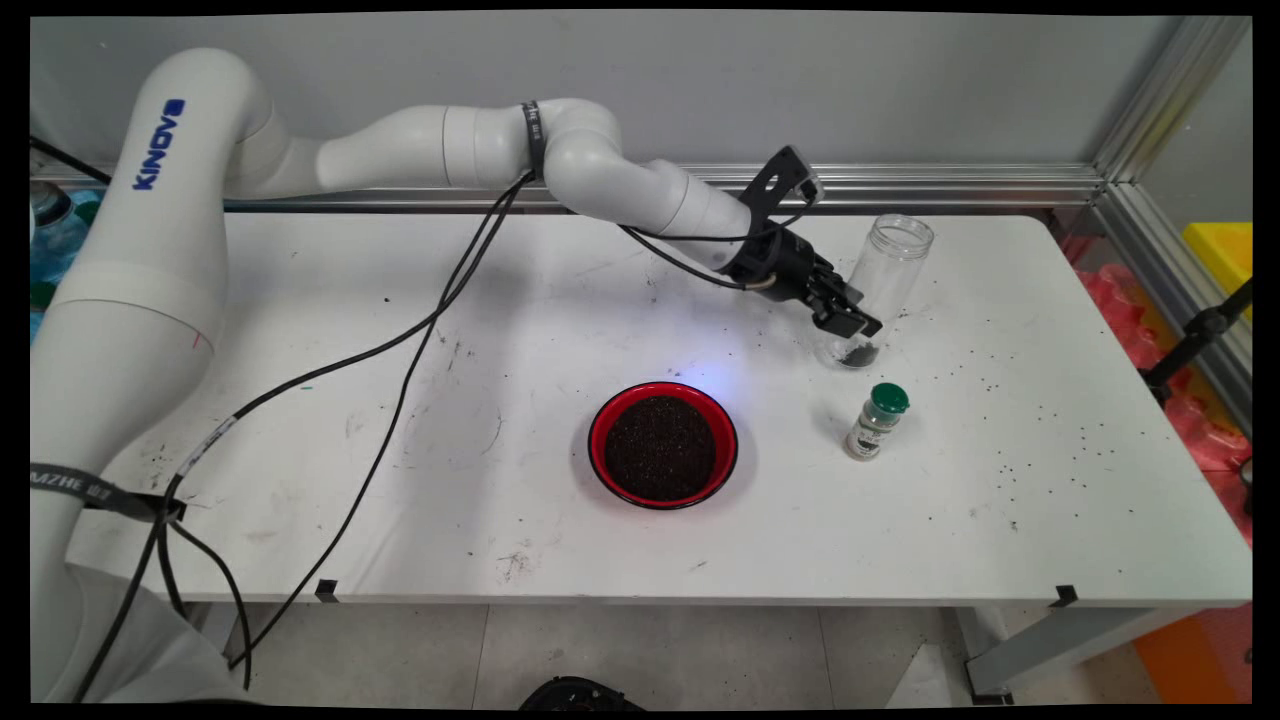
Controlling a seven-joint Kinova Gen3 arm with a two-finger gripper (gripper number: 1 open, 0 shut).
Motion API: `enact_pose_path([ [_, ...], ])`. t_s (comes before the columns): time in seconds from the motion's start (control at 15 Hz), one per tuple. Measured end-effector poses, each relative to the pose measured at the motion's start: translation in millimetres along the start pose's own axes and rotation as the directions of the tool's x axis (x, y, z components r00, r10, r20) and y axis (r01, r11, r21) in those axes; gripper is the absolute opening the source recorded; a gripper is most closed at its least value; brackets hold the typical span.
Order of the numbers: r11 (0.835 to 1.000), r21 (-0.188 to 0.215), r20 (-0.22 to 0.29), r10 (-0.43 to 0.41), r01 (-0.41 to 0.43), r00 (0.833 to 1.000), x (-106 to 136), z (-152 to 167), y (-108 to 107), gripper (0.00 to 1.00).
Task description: Place the picked object on the table
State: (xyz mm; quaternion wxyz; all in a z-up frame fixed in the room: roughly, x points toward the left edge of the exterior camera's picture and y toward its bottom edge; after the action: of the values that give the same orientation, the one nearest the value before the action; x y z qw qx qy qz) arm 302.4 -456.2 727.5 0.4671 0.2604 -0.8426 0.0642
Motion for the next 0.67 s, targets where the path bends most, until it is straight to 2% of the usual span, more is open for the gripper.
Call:
enact_pose_path([
  [0.67,1.000,-0.001,0.002,0.007,-0.007,1.000,-8,12,-4,0.00],
])
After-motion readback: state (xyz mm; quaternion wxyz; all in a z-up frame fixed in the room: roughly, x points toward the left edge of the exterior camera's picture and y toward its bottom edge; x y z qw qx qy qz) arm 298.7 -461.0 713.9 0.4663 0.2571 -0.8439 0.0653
